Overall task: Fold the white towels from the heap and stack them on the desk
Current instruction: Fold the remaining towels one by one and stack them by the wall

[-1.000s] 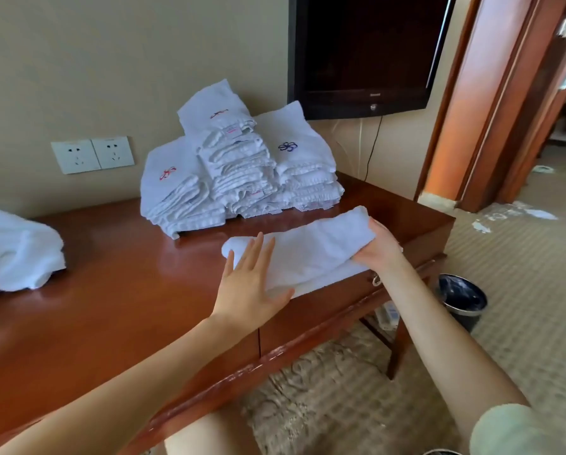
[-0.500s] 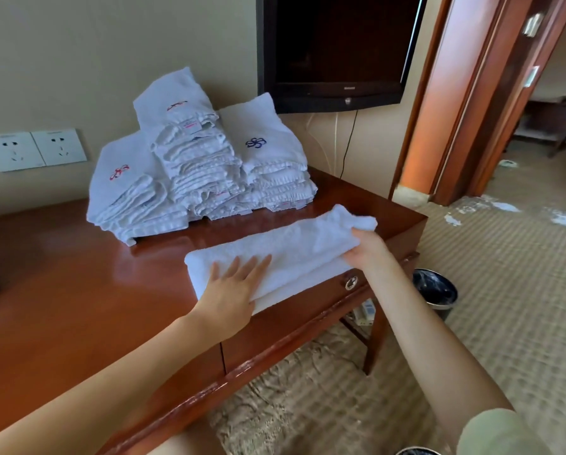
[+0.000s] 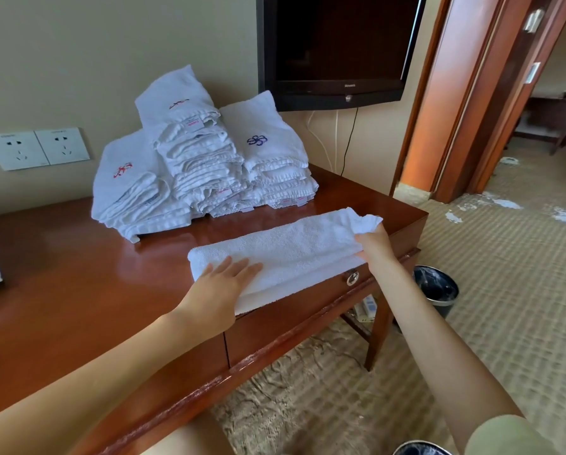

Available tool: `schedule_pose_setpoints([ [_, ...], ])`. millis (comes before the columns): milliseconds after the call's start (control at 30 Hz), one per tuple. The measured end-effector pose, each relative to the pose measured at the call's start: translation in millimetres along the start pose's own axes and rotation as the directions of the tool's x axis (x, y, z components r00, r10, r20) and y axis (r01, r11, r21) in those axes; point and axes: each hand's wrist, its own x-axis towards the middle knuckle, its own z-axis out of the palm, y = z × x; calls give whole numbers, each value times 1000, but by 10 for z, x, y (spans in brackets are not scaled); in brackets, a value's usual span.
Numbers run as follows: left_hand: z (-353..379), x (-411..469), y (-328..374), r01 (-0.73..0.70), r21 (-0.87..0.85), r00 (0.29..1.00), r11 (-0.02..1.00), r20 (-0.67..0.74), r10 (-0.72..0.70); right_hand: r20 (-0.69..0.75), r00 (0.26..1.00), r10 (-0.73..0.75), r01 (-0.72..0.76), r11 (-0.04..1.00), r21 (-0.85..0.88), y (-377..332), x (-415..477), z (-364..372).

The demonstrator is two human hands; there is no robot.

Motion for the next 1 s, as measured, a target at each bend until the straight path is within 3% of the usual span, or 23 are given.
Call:
schedule_pose_setpoints([
  [67, 14, -27, -45, -47, 25, 998, 999, 52, 45, -16, 994, -107, 92, 911, -402, 60, 19, 0],
  [100, 11, -33, -85, -74, 30, 992, 997, 100, 71, -37, 984, -173, 109, 757, -644, 70, -2, 1],
  [167, -10, -43, -178, -115, 17, 976, 993, 190, 110, -13, 929, -370, 172, 462, -870, 91, -54, 32],
  [233, -1, -48, -265, -164, 17, 968, 986, 196, 157, 197, 873, -445, 371, 347, -861, 51, -156, 75],
  [267, 14, -57, -295, -188, 31, 970, 982, 164, 181, 359, 851, -383, 501, 389, -773, 7, -237, 109],
  [300, 42, -71, -322, -207, 44, 972, 977, 122, 200, 503, 821, -269, 565, 503, -654, -21, -317, 164],
  [333, 72, -89, -342, -220, 45, 974, 975, 75, 216, 630, 762, -151, 576, 602, -552, -14, -395, 233],
  [367, 98, -107, -366, -230, 29, 973, 973, 31, 229, 730, 680, -62, 600, 619, -506, -29, -507, 309],
  [433, 91, -154, -426, -259, -35, 966, 965, -22, 258, 818, 575, -20, 738, 444, -508, 6, -666, 486],
  [500, 52, -198, -533, -287, -112, 958, 952, -59, 281, 848, 525, -72, 831, 259, -493, 76, -755, 665],
  [567, 29, -235, -637, -297, -85, 954, 951, -64, 293, 862, 495, -111, 862, 189, -471, 121, -832, 819],
  [667, 0, -240, -734, -248, 17, 967, 969, -50, 248, 868, 483, -117, 869, 182, -460, 117, -945, 1006],
  [800, -227, -252, -829, -187, -51, 981, 981, -64, 184, 877, 458, -147, 883, 188, -430, 49, -1150, 1276],
  [867, -417, -281, -862, -166, -58, 985, 984, -67, 162, 839, 490, -237, 856, 312, -412, 2, -1227, 1416],
  [933, -590, -311, -906, -136, -110, 986, 984, -107, 125, 781, 560, -275, 762, 540, -357, -105, -1235, 1503],
  [1000, -707, -335, -967, -83, -301, 985, 950, -172, 32, 757, 601, -257, 660, 693, -289, -271, -1163, 1521],
])
